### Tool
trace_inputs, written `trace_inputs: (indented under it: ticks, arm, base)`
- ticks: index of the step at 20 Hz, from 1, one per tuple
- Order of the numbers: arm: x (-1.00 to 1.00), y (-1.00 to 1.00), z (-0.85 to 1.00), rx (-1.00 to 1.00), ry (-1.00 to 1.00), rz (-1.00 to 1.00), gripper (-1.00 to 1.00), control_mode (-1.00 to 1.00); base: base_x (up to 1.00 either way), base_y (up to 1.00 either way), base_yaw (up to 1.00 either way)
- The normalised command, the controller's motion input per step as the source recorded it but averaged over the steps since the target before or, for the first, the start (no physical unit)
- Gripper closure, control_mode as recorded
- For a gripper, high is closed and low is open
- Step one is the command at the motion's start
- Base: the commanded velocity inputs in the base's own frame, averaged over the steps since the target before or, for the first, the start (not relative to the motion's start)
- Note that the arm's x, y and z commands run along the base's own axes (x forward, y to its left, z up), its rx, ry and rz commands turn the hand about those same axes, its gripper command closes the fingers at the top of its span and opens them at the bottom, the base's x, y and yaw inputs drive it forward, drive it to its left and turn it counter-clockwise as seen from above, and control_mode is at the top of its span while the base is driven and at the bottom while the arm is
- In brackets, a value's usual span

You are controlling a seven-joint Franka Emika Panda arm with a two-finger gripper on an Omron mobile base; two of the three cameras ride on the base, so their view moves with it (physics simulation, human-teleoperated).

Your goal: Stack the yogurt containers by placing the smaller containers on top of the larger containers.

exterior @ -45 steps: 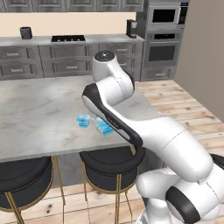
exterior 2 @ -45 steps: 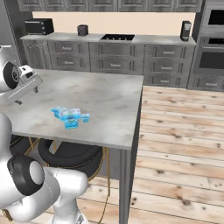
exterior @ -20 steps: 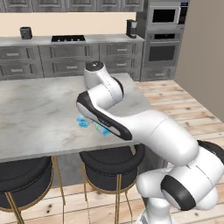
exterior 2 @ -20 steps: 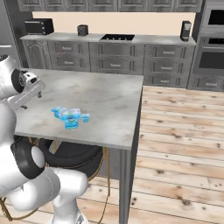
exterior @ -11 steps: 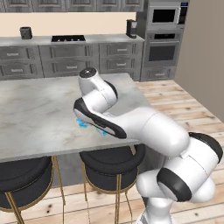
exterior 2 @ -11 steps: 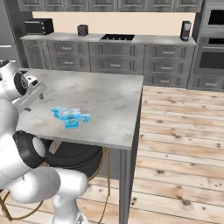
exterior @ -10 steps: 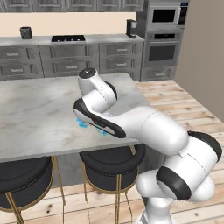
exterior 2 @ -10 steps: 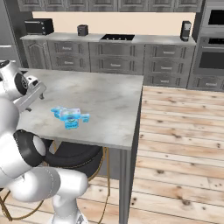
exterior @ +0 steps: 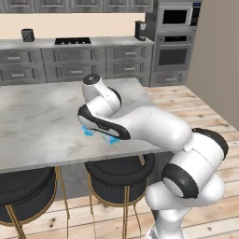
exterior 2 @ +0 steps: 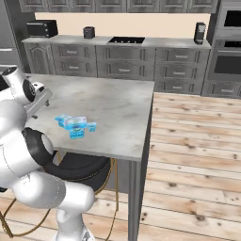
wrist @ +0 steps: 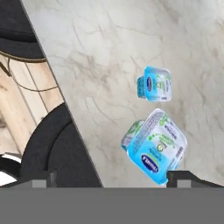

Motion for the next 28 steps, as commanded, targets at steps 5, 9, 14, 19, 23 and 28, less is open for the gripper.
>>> trace_inputs:
  ticks: [5,9,14,19,23,28]
  arm:
    - [0.16,0.18,-0.21,0.0,0.0,0.03,-1.0,-1.0]
    - [0.16,0.12,-0.18,0.0,0.0,0.02,-1.0,-1.0]
    - [0.22,0.06,-0.12,0.0,0.0,0.02,-1.0,-1.0]
    - [0.26,0.02,-0.08,0.0,0.0,0.03,-1.0,-1.0]
    - [0.26,0.0,-0.1,0.0,0.0,0.02,-1.0,-1.0]
    - [0.24,0.0,-0.15,0.0,0.0,0.0,-1.0,-1.0]
  base:
    - [0.0,0.0,0.0]
    - [0.0,0.0,0.0]
    - [0.0,0.0,0.0]
    - [0.0,0.0,0.0]
    - [0.0,0.0,0.0]
    - [0.0,0.0,0.0]
